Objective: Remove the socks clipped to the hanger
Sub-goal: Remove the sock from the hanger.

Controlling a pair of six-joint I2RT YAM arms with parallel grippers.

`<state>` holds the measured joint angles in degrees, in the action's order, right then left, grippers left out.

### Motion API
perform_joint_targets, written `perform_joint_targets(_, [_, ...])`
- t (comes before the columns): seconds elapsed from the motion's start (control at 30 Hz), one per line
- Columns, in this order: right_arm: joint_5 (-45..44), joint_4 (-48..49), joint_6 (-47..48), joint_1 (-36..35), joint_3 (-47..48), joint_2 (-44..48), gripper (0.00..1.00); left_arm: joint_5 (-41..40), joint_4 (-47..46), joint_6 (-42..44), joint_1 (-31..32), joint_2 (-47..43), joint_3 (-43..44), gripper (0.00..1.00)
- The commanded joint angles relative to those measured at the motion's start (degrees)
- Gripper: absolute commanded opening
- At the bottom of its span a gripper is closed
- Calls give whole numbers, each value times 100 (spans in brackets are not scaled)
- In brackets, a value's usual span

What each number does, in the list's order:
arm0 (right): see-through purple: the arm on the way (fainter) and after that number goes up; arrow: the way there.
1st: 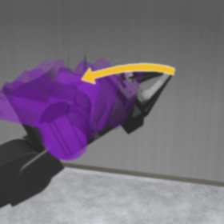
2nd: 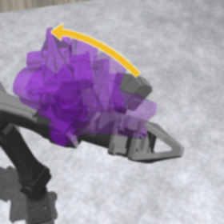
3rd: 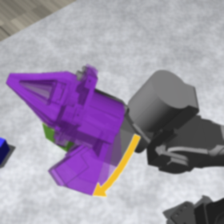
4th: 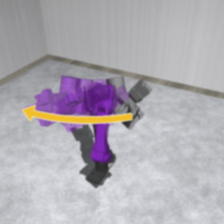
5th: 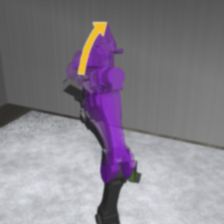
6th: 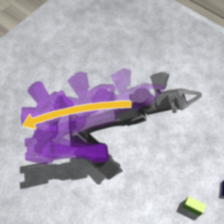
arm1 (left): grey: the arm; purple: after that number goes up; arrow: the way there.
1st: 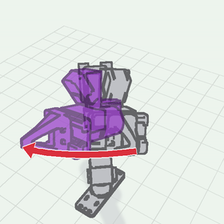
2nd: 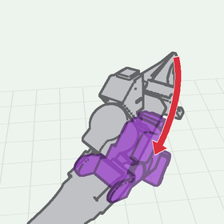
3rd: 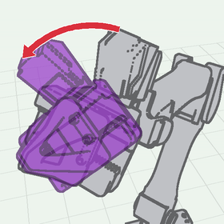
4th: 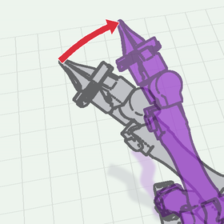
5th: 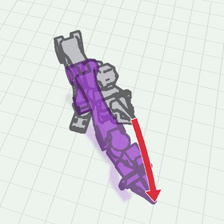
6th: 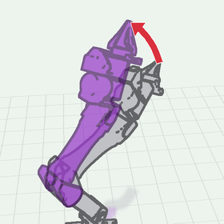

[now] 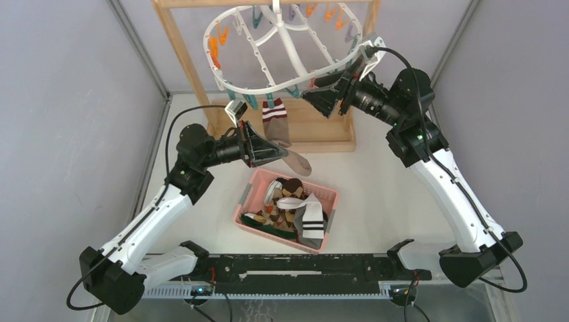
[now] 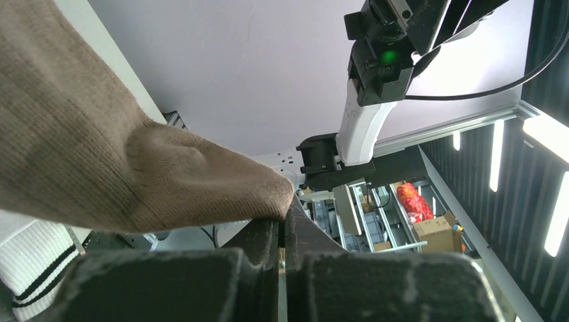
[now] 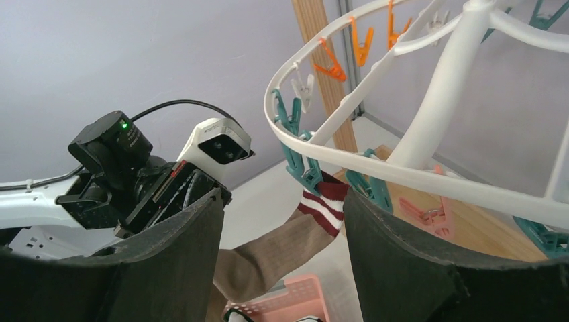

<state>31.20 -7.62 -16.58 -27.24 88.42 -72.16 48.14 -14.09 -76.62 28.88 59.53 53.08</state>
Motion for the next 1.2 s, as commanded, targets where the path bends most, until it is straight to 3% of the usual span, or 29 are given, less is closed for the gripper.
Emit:
perform_joint_targets(0.0, [79,40,73,-93,4,179,73,-55,-261,-64,64,-71,290,0])
perform_joint_targets(1.17, [247,143,87,-375,-360,272,73,-188,-57,-108,259,-454,90,0])
